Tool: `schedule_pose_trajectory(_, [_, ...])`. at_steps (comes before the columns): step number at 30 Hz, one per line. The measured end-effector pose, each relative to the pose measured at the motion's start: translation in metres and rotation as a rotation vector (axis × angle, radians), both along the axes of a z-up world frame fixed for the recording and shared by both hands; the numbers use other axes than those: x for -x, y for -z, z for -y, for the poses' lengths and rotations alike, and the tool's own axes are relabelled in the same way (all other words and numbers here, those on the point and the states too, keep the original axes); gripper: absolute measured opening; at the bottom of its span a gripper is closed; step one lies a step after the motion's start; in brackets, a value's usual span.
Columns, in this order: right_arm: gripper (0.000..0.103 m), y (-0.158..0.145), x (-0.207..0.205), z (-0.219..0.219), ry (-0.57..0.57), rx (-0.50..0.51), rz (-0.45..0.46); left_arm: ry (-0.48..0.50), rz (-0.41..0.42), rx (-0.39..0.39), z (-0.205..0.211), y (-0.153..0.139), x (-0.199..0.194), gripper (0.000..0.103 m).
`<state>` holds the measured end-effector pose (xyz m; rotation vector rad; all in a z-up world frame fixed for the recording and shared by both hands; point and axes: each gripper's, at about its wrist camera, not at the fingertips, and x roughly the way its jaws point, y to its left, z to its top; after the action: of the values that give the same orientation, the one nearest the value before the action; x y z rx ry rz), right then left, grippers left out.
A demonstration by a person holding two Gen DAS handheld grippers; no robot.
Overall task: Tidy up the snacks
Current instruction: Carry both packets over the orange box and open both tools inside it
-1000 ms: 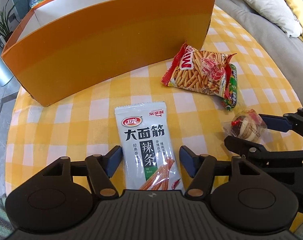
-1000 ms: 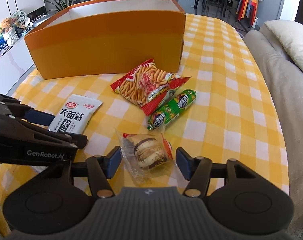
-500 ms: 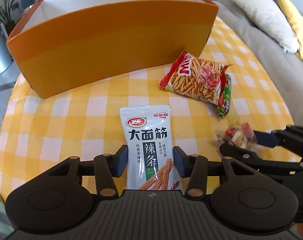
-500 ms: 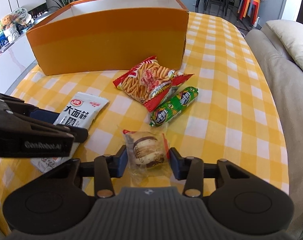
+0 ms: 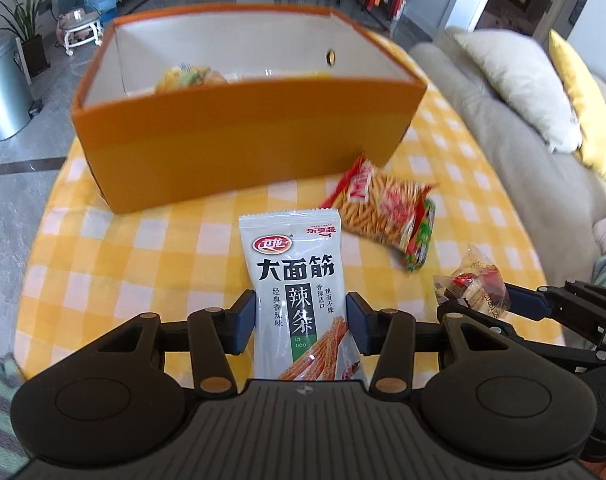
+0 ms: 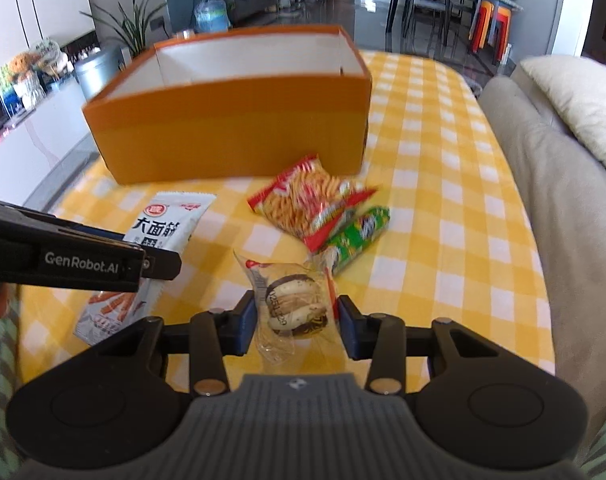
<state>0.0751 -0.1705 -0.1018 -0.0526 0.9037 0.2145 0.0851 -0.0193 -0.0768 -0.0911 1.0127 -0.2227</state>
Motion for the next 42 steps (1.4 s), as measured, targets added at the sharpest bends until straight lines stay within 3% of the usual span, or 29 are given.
schedule_pose_trajectory(13, [0.040,-0.062,-0.034,-0.011,-0.030,-0.033,0.145,-0.021,0.162,0.016,-0.017,-0.067,-0.031,0.054])
schedule_pose_trajectory(23, [0.040,-0.095,-0.095,-0.027,-0.082,-0.036,0.209,-0.005,0.235,-0.093,-0.026,-0.099,-0.088,0.054])
schedule_pose_trajectory(33, [0.040,-0.095,-0.168,-0.049,-0.114,0.017,0.156,-0.010,0.153,-0.203,-0.044,-0.080,-0.154,0.054])
schedule_pose_trajectory(42, [0.040,-0.063,-0.222,-0.067,-0.150,0.140,0.065,0.069,0.050,-0.325,-0.042,-0.044,-0.185,0.054])
